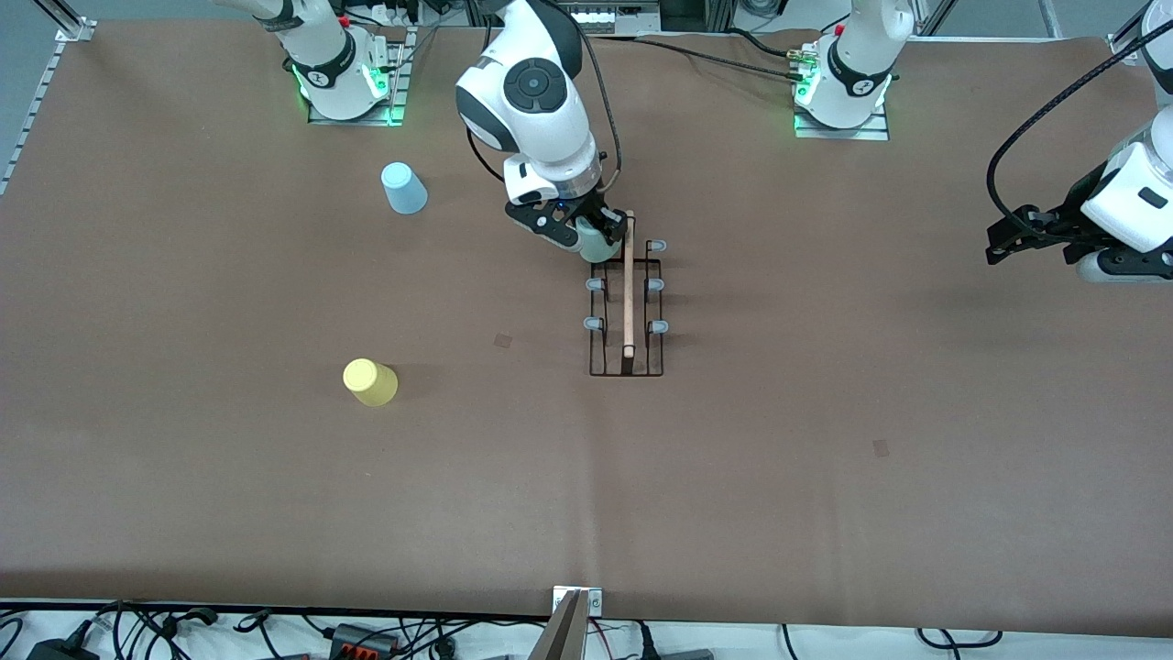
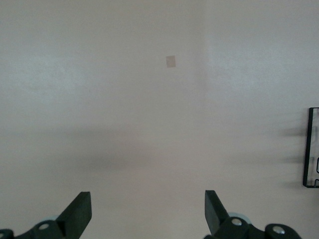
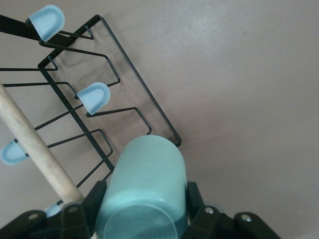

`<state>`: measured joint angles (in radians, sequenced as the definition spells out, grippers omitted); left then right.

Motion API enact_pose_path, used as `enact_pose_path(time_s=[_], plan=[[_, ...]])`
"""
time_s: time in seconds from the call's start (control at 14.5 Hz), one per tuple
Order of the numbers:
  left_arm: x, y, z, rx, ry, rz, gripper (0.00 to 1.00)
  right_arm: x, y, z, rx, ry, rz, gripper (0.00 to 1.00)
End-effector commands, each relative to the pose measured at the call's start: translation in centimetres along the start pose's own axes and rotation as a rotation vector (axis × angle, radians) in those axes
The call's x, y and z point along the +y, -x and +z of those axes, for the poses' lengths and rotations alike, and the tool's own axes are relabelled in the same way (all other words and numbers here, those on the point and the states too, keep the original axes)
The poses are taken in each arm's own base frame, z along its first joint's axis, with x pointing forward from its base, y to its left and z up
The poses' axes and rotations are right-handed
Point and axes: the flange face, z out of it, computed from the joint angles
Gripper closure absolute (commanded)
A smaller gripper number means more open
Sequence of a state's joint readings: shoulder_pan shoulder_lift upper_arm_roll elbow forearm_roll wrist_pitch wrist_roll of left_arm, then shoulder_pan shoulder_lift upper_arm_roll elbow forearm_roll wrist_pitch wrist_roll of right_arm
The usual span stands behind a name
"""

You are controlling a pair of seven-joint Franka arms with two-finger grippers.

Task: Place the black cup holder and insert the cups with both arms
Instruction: 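Lower the teal cup onto a holder peg and open the right gripper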

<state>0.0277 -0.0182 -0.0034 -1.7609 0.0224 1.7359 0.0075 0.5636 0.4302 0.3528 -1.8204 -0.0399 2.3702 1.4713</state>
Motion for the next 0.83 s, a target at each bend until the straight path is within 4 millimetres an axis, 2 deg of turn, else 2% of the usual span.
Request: enact_pose_path(time_s=[0.0,0.14,0.28,0.41,0.55,0.76], plan=[[0.0,0.1,-0.5,0.012,0.006,0.014,0.00,-0.6,-0.5,-0.9,0.016,-0.012,-0.003,0.00],[0.2,0.1,-0.5,0.012,0.006,0.014,0.00,-0.3,-1.9,-2.8,0.033,-0.016,0.009,0.00],[0.3,0.1,-0.6,0.013,0.006,0.015,0.00,0.9,-4.8,-5.3,0.052,0.029,-0.026,0.00],[0.3,0.1,-0.6,0.013,0.006,0.015,0.00,4.0,-10.7,-8.0,0.051,0.122,-0.145,0.00],[0.3,0.2,-0.5,0.004,0.007,0.017,0.00,7.2,-17.2,-8.9,0.026,0.175,-0.240,0.00],[0.5,0.4,-0.6,-0.008,0.007,0.020,0.00,13.0,-27.0,-9.3,0.011,0.187,-0.333,0.00]])
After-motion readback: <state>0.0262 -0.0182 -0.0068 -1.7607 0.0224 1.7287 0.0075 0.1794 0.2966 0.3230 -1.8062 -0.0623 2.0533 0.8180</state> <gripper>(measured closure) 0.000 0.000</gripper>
